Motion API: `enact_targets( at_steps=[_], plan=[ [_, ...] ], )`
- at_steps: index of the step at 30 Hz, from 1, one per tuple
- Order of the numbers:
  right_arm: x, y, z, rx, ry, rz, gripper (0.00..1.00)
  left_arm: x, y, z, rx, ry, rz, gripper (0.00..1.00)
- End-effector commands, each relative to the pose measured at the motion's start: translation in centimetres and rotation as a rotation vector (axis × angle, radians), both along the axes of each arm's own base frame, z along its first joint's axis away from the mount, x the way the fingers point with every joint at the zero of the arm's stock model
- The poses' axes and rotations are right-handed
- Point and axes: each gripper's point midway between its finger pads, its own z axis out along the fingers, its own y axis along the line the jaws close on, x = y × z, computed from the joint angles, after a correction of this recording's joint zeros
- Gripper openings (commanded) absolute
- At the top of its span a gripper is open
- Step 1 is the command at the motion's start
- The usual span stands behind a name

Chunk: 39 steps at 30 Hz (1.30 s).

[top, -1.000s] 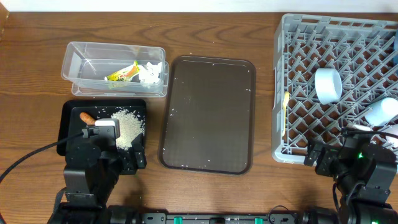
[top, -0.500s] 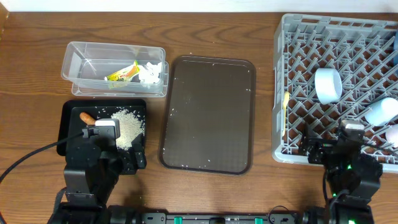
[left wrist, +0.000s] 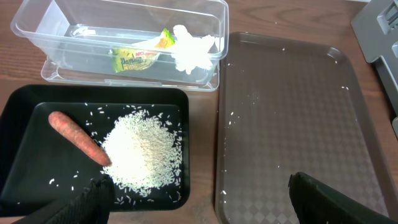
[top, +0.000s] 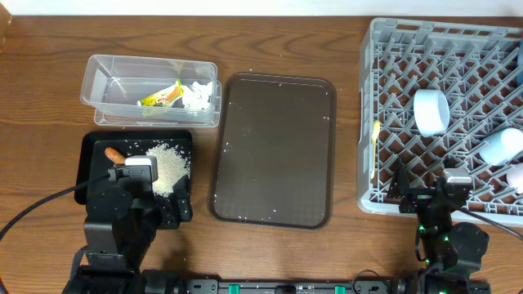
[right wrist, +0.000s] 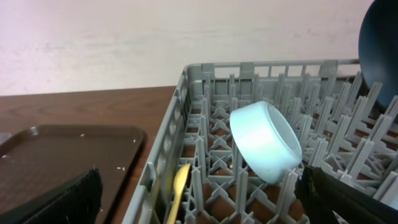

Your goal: Sort waste into correct bins and load items into the dishwasher rack

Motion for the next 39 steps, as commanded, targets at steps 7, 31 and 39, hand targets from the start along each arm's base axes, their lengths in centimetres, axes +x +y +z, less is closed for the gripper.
enact_targets(
  at_steps=[7,31,39],
  plan=[
    [-0.2,0.4,-0.9,-0.059,-0.093,0.019,0.99,0.0,0.2,-0.1,0.016,-0.002,0.003,0.91],
    [-0.5,1.4,-2.1,-0.058,-0.049,0.006,0.99,0.0,0.2,-0.1,0.016,-0.002,0.003,0.91],
    [-0.6,1.3,-2.6,-0.058,-0.032,0.003,0.99,0.0,0.2,-0.1,0.016,-0.002,0.003,0.91]
  ],
)
